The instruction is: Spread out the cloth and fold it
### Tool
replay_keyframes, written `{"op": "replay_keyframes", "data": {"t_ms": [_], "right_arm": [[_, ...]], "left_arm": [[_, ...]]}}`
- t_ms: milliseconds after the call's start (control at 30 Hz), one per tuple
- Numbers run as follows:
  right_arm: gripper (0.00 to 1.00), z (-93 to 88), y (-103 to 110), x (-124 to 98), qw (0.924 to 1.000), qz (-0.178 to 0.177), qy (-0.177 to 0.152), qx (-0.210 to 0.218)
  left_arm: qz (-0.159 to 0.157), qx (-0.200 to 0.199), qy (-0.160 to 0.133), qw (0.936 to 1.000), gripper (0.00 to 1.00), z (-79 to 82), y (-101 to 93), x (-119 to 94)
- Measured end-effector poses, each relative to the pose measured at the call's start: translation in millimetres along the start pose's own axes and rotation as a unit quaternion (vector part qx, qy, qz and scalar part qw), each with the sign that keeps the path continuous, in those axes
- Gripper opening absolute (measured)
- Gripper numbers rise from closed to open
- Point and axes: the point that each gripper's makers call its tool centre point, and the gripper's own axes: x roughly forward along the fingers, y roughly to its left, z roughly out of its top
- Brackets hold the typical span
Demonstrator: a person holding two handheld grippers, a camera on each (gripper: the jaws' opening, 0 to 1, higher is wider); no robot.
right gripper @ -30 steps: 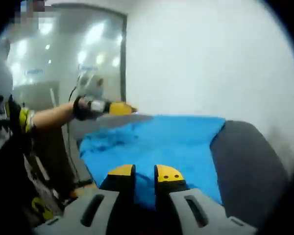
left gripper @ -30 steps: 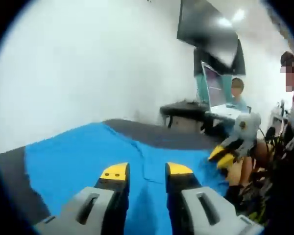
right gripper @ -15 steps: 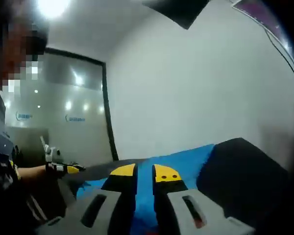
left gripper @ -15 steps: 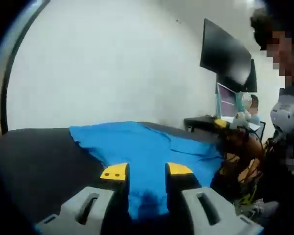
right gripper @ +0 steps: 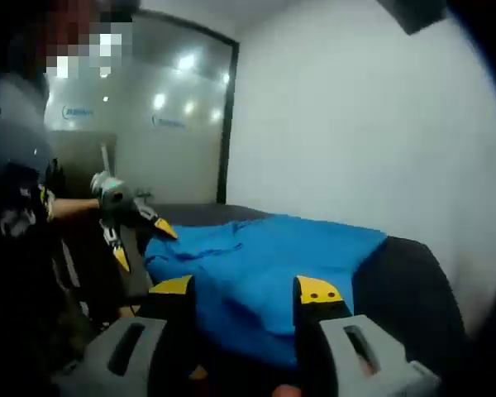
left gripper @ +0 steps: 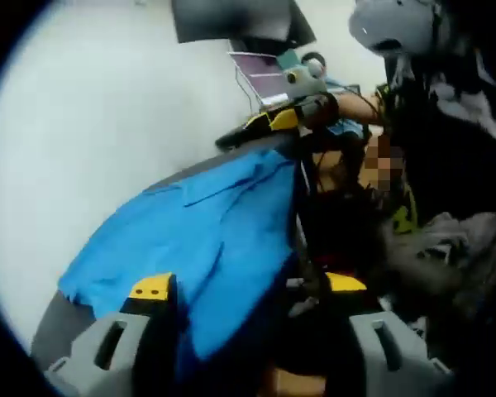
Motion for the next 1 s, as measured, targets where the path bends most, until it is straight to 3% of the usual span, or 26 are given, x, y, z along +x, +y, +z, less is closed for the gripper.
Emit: {"op": "replay_keyframes", "data": {"t_ms": [33,67,167,233,367,433,500,633,700,800,1000], "right_arm": [[0.47,-5.5,-2.1,1.7,0.9991,-0.022,0.008,-0.035],[0.46,-9.2,2.1,3.0,0.9988,-0.019,0.011,-0.044],[0.47,-13.3,22.9,6.8,0.9997,0.023,-0.001,-0.011],[0.47,-16.0,29.8,7.0,0.9990,0.040,-0.004,-0.019],[0.48,-35.2,38.5,8.5,0.9927,0.066,0.034,-0.095],[0.47,-44.6,35.5,13.8,0.9905,0.065,0.051,-0.110],[0.44,-46.4,29.5,20.8,0.9907,0.061,0.054,-0.109],[0.47,-38.8,26.5,22.9,0.9897,0.075,0.054,-0.110],[0.46,-31.5,23.7,21.9,0.9905,0.074,0.036,-0.111],[0.44,-24.2,25.6,20.5,0.9945,0.087,0.009,-0.058],[0.44,-31.9,11.6,17.1,0.9963,0.056,0.017,-0.063]], "left_arm": [[0.017,0.000,0.006,0.9998,0.71,-2.2,6.0,-0.1],[0.022,-0.007,0.004,0.9997,0.69,-3.4,9.4,-2.1],[0.043,-0.063,-0.030,0.9967,0.67,0.2,22.5,-4.9],[0.048,-0.074,-0.044,0.9951,0.67,1.0,29.1,-8.1],[0.046,-0.081,-0.045,0.9946,0.67,-3.8,31.6,-10.0],[0.044,-0.088,-0.049,0.9940,0.67,-4.0,33.0,-10.1],[0.044,-0.093,-0.050,0.9934,0.67,-4.4,34.3,-10.2],[0.054,-0.096,-0.054,0.9925,0.67,-7.5,41.0,-15.3],[0.061,-0.102,-0.055,0.9913,0.65,-9.2,45.2,-20.0],[0.080,-0.112,-0.060,0.9887,0.61,-14.4,54.7,-28.1],[0.106,-0.114,-0.052,0.9865,0.59,-27.3,65.2,-34.9]]}}
